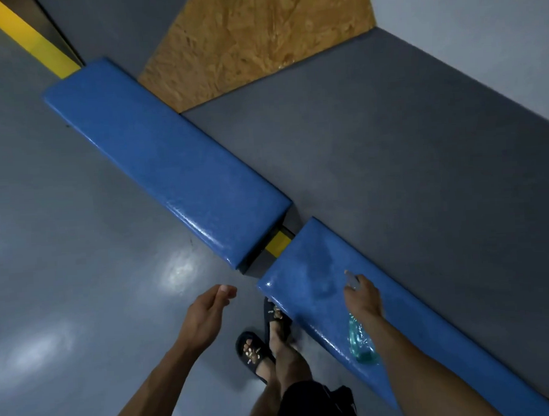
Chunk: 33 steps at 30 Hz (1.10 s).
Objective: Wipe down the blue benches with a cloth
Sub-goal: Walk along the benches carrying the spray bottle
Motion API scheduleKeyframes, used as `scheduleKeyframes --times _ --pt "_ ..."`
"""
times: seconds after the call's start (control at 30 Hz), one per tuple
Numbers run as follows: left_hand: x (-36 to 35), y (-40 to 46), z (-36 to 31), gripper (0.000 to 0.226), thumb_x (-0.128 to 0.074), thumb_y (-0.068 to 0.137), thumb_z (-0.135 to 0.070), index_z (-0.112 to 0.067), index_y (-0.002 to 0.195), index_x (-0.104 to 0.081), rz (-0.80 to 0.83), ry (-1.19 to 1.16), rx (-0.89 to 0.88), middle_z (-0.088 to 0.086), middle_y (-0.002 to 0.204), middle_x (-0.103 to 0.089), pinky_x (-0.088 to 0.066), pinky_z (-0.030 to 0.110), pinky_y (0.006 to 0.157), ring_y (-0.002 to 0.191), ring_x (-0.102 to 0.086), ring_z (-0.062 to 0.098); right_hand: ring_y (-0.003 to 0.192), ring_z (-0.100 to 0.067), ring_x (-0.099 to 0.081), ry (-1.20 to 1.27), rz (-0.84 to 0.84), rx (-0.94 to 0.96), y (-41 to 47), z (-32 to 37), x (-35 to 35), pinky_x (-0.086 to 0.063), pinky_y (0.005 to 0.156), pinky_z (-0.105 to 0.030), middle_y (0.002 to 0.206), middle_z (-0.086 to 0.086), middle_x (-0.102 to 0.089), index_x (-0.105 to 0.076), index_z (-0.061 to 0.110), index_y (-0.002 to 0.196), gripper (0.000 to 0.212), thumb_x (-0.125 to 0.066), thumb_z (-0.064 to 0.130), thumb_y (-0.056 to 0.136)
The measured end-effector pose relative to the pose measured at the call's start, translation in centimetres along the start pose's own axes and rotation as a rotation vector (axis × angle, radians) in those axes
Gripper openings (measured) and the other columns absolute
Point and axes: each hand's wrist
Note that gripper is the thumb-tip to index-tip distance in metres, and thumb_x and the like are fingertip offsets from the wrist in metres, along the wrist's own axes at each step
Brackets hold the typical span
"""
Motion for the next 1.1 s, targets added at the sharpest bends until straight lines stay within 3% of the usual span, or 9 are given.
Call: scheduleKeyframes --times 0.2,0.37,0.53,0.67,0.73,0.83,0.9,0.97,1.1 --pt "0.9 2.5 -1.8 0.047 -0.03 0.099 -0.049 -0.025 0.109 -0.069 0.037 0.025 -0.012 -0.01 0.108 -0.069 -0.051 0.033 0.088 0.098 -0.063 0.005 0.09 -0.03 -0.061 -0.092 -0.022 -0.015 1.3 0.9 1.4 -0.038 0.066 -0.03 0.104 -0.007 -0.065 -0.056 0.018 0.098 0.015 -0.05 0.022 0.085" --pt "2.6 4.9 -3.3 0.046 -0.032 0.097 -0.053 -0.027 0.106 -0.07 0.005 0.012 -0.007 -0.009 0.106 -0.071 -0.051 0.034 0.088 0.097 -0.065 0.007 0.07 -0.022 -0.056 -0.022 0.099 0.164 0.0 4.0 -0.7 -0.045 0.06 -0.031 0.083 -0.004 -0.063 -0.047 0.025 0.081 0.013 -0.056 0.015 0.082" --pt "5.3 6.0 -4.0 0.042 -0.035 0.1 -0.048 -0.027 0.105 -0.07 -0.051 0.013 0.031 -0.008 0.106 -0.071 -0.052 0.036 0.09 0.097 -0.066 0.008 0.087 -0.026 -0.061 -0.103 0.247 0.385 -1.2 9.0 -4.2 -0.047 0.068 -0.034 0.092 -0.004 -0.064 -0.054 0.018 0.09 0.005 -0.057 0.022 0.088" --pt "7.5 6.6 -3.6 0.042 -0.035 0.099 -0.05 -0.029 0.105 -0.07 -0.117 -0.011 0.054 -0.01 0.106 -0.071 -0.052 0.035 0.09 0.096 -0.066 0.005 0.086 -0.028 -0.059 -0.123 0.368 0.502 -1.0 13.5 -6.1 -0.044 0.067 -0.034 0.091 -0.004 -0.062 -0.054 0.022 0.094 0.007 -0.053 0.022 0.087" --pt "8.3 6.9 -3.3 0.043 -0.034 0.098 -0.051 -0.029 0.105 -0.07 -0.138 -0.038 0.058 -0.011 0.106 -0.071 -0.052 0.034 0.089 0.096 -0.066 0.005 0.084 -0.028 -0.058 -0.162 0.407 0.501 -0.8 15.0 -6.7 -0.046 0.067 -0.035 0.085 -0.003 -0.059 -0.056 0.021 0.096 0.012 -0.051 0.02 0.085" --pt "9.5 7.7 -2.4 0.043 -0.034 0.096 -0.053 -0.03 0.102 -0.07 -0.144 -0.074 0.078 -0.01 0.104 -0.072 -0.052 0.036 0.09 0.095 -0.066 0.006 0.092 -0.029 -0.059 -0.246 0.4 0.496 -0.4 16.0 -7.7 -0.04 0.067 -0.032 0.093 -0.007 -0.061 -0.044 0.023 0.079 0.01 -0.051 0.02 0.085" --pt "10.2 8.5 -1.7 0.044 -0.035 0.094 -0.056 -0.03 0.099 -0.071 -0.142 -0.098 0.093 -0.009 0.103 -0.072 -0.053 0.037 0.089 0.095 -0.066 0.007 0.101 -0.028 -0.059 -0.303 0.392 0.489 -0.3 16.2 -8.5 -0.039 0.072 -0.032 0.107 -0.007 -0.063 -0.053 0.021 0.093 0.005 -0.052 0.023 0.088" --pt "11.0 9.3 -1.1 0.044 -0.035 0.093 -0.057 -0.032 0.099 -0.071 -0.124 -0.104 0.1 -0.008 0.103 -0.073 -0.053 0.036 0.088 0.095 -0.066 0.008 0.107 -0.027 -0.058 -0.335 0.381 0.443 -0.2 16.5 -9.2 -0.044 0.081 -0.034 0.114 -0.006 -0.063 -0.057 0.018 0.106 0.018 -0.052 0.025 0.09" --pt "13.0 10.8 -0.3 0.043 -0.034 0.095 -0.054 -0.032 0.101 -0.07 -0.046 -0.077 0.086 -0.008 0.104 -0.072 -0.052 0.036 0.089 0.098 -0.066 0.011 0.101 -0.028 -0.059 -0.248 0.264 0.286 -0.4 17.2 -9.7 -0.045 0.081 -0.034 0.109 -0.008 -0.063 -0.055 0.015 0.098 0.012 -0.052 0.02 0.089"
Point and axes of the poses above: each hand's wrist, its own y-axis towards the middle knuckle, its own x-axis out of the back of the hand, z = x × y
